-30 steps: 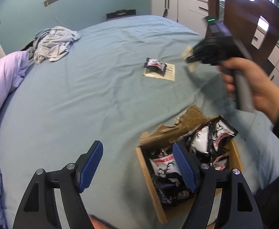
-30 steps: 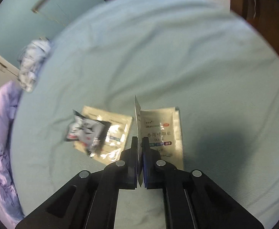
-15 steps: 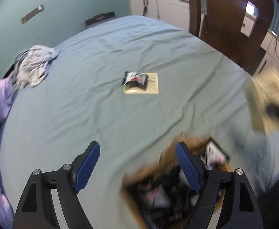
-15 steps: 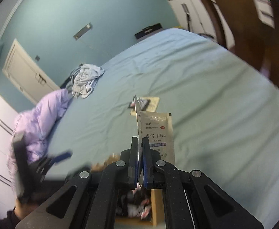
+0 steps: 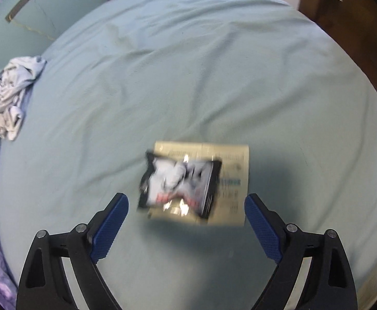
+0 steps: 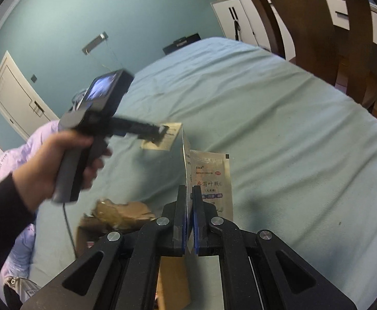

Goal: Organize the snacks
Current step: 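Grasp the last black packet with the left tool while the right tool holds the sachet, then release the black packet into the box from the left tool while the right tool drops its sachet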

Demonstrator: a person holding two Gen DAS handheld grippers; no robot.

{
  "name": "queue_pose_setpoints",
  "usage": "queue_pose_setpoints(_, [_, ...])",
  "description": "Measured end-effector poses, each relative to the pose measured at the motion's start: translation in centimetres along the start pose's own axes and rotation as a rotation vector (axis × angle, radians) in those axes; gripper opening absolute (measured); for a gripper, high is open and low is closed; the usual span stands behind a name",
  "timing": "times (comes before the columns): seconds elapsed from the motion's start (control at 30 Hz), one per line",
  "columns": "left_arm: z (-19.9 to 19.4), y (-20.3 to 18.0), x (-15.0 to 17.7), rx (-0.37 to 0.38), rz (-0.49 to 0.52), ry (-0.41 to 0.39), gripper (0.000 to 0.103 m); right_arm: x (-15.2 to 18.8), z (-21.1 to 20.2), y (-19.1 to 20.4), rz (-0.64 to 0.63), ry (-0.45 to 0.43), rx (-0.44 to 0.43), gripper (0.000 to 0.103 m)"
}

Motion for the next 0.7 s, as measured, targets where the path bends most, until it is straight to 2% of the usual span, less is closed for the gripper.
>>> queue_pose_setpoints(0.03, [0.8,0.1,-0.4,0.012,-0.012,0.015,0.086,-0.1,0.6,-0.2,0.009,0.014,-0.008,0.002])
queue_pose_setpoints(0.07, [1.4,0.2,-0.5,0.015,-0.025,0.032,0.076,-0.1,0.9,-0.5,0.018,0.023,-0.013,0.002])
queue_pose_setpoints(0.1, [1.9,0.4,-0.5,0.016,-0.042,0.052,0.044,-0.2,1.4,-0.9,0.033,0.035,-0.017,0.002])
queue_pose_setpoints(0.13, [1.8,0.8,-0.5,0.028,-0.068,0.042,0.043,-0.4,1.5,-1.2,0.043,0.042,-0.019,0.002])
queue_pose_setpoints(0.23, [0.9,1.8,-0.1,0.050,-0.113,0.026,0.031,-1.0,2.3,-2.0,0.075,0.063,-0.031,0.002])
queue_pose_setpoints(0.3, [-0.4,2.7,0.8,0.041,-0.134,0.008,0.027,-1.4,2.7,-2.2,0.094,0.065,-0.035,0.002])
queue_pose_setpoints(0.53, [-8.6,4.4,6.1,0.032,-0.121,-0.085,0.027,-0.9,1.3,-2.1,0.072,0.012,0.005,0.002])
queue_pose_setpoints(0.7, [-15.1,4.5,11.7,0.076,-0.070,-0.161,0.027,-0.3,-0.4,-1.4,0.070,-0.034,0.023,0.002])
Point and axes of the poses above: each gripper's, at about its wrist camera, not at the fingertips, and z roughly the way its jaws point, y to its left, x to its underside, the point moved 2 cm from there along z, roughly the way its jaws point, and after that the axes turned 1 degree about -z, right-handed, at the moved point
